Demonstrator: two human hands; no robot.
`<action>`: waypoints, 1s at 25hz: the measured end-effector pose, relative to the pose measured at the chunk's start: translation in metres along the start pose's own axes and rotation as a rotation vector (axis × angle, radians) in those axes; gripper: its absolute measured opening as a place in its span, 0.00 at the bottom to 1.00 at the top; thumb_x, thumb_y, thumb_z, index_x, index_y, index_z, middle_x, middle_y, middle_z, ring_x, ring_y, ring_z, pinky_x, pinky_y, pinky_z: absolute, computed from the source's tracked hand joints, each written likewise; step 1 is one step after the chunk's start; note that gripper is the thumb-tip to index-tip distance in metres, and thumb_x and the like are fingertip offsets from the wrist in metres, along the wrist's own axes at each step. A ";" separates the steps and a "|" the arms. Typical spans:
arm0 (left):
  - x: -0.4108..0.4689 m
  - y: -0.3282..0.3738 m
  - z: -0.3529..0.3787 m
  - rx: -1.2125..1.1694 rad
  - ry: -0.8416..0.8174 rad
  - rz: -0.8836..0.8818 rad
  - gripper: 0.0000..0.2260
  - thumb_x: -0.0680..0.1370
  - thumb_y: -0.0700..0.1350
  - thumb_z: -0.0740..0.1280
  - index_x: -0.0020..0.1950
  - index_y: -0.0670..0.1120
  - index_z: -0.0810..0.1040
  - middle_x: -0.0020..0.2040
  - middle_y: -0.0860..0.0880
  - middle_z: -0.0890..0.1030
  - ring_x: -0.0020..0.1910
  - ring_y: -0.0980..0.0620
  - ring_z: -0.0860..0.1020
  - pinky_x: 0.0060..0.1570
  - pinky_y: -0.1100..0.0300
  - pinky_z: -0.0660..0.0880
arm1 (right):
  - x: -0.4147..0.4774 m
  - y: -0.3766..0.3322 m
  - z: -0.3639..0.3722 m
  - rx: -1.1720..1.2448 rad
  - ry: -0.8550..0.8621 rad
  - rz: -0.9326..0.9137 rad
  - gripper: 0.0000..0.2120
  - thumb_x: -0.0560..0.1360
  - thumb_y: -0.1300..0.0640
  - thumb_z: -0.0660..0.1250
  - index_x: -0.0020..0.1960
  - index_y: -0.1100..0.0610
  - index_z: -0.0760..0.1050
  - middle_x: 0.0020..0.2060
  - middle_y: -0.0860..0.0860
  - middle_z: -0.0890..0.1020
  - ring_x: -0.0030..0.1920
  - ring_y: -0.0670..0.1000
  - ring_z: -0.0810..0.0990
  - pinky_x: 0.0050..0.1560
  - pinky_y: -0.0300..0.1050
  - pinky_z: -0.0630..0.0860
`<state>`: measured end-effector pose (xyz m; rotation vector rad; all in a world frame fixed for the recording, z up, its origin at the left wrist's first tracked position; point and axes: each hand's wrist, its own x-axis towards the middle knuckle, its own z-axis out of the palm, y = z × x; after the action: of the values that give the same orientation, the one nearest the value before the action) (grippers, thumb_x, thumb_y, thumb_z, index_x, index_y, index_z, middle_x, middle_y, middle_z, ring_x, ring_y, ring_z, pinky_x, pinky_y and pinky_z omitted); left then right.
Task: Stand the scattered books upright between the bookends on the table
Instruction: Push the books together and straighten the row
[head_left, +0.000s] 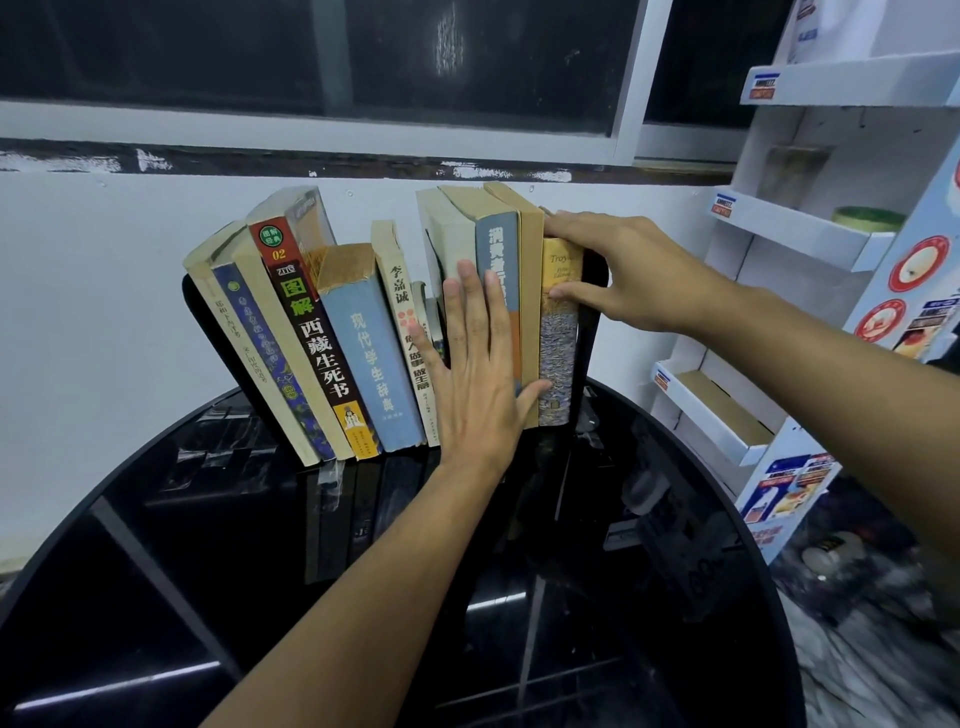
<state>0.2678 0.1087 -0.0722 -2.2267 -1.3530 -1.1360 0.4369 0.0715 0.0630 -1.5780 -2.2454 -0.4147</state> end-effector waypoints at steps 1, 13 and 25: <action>0.000 0.000 0.000 0.002 0.000 0.000 0.60 0.68 0.69 0.71 0.82 0.40 0.39 0.82 0.39 0.40 0.79 0.42 0.33 0.75 0.29 0.45 | 0.000 0.000 0.000 -0.003 0.001 0.003 0.32 0.77 0.51 0.73 0.77 0.53 0.66 0.72 0.50 0.74 0.72 0.53 0.71 0.71 0.49 0.66; -0.001 -0.001 0.000 0.038 0.019 0.003 0.59 0.68 0.70 0.71 0.82 0.40 0.41 0.82 0.38 0.43 0.82 0.39 0.43 0.75 0.31 0.41 | 0.000 -0.001 0.002 -0.018 0.009 0.035 0.31 0.77 0.51 0.73 0.77 0.55 0.67 0.74 0.52 0.73 0.75 0.54 0.69 0.74 0.48 0.62; -0.002 -0.002 0.000 -0.012 0.012 0.006 0.61 0.68 0.70 0.72 0.81 0.41 0.36 0.82 0.39 0.41 0.80 0.41 0.37 0.76 0.31 0.43 | 0.001 -0.006 0.001 0.026 -0.017 0.023 0.31 0.78 0.52 0.72 0.77 0.54 0.65 0.74 0.51 0.72 0.76 0.53 0.66 0.76 0.50 0.62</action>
<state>0.2654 0.1088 -0.0737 -2.2269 -1.3371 -1.1563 0.4303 0.0711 0.0626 -1.5986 -2.2336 -0.3660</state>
